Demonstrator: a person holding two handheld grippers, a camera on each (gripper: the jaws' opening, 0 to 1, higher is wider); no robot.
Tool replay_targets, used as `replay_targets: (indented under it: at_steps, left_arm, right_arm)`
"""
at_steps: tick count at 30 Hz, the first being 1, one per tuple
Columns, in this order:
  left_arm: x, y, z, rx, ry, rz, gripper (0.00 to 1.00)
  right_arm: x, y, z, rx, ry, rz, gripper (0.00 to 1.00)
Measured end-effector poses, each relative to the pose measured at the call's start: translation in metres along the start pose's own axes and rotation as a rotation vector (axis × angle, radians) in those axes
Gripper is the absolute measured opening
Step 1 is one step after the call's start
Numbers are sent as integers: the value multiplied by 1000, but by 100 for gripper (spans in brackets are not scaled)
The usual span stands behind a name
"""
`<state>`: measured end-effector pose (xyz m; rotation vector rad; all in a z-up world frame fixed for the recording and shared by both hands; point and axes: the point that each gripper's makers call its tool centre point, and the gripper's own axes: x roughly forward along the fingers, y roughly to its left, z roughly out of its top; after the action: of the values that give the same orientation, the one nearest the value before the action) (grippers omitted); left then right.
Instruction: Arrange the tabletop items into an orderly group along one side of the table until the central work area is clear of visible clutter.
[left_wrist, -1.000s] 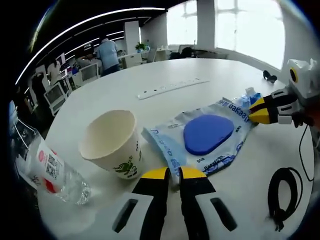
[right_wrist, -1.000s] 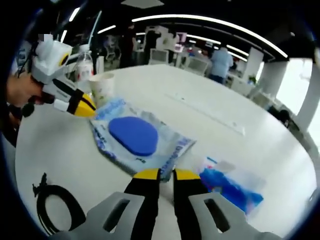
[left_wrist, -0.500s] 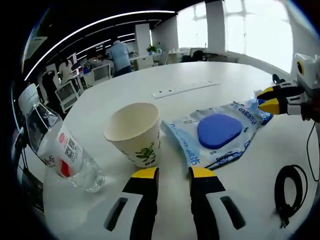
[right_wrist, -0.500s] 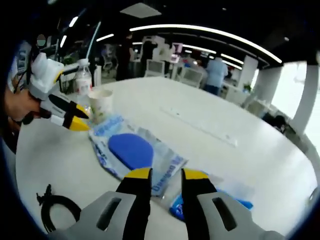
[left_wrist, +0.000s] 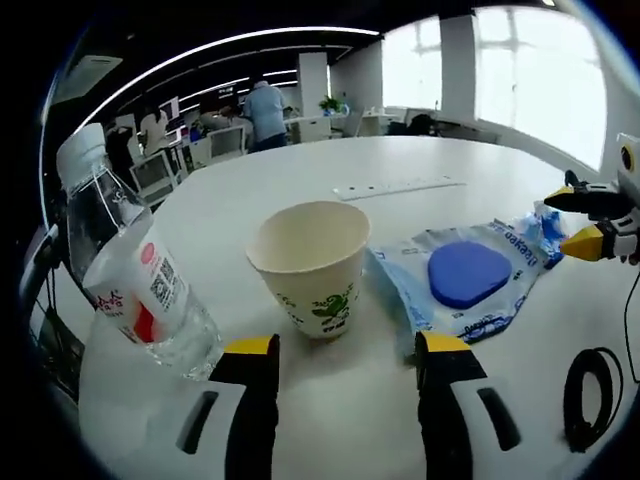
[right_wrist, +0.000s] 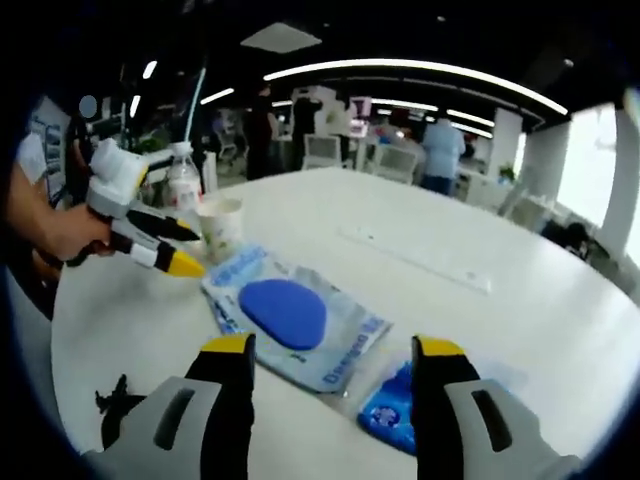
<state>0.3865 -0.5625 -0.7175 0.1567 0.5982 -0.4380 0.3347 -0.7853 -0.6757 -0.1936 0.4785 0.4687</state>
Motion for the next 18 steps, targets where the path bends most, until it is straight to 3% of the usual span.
replay_targets:
  at_steps: [2, 6, 18]
  left_arm:
    - [2, 1, 1, 6, -2, 2, 59]
    - [6, 5, 4, 0, -10, 7, 59]
    - [10, 20, 18, -25, -45, 39, 53]
  right_arm:
    - [-1, 3, -1, 4, -2, 12, 73]
    - [-6, 6, -1, 24, -17, 28, 82]
    - [-23, 5, -6, 47, -23, 24, 81]
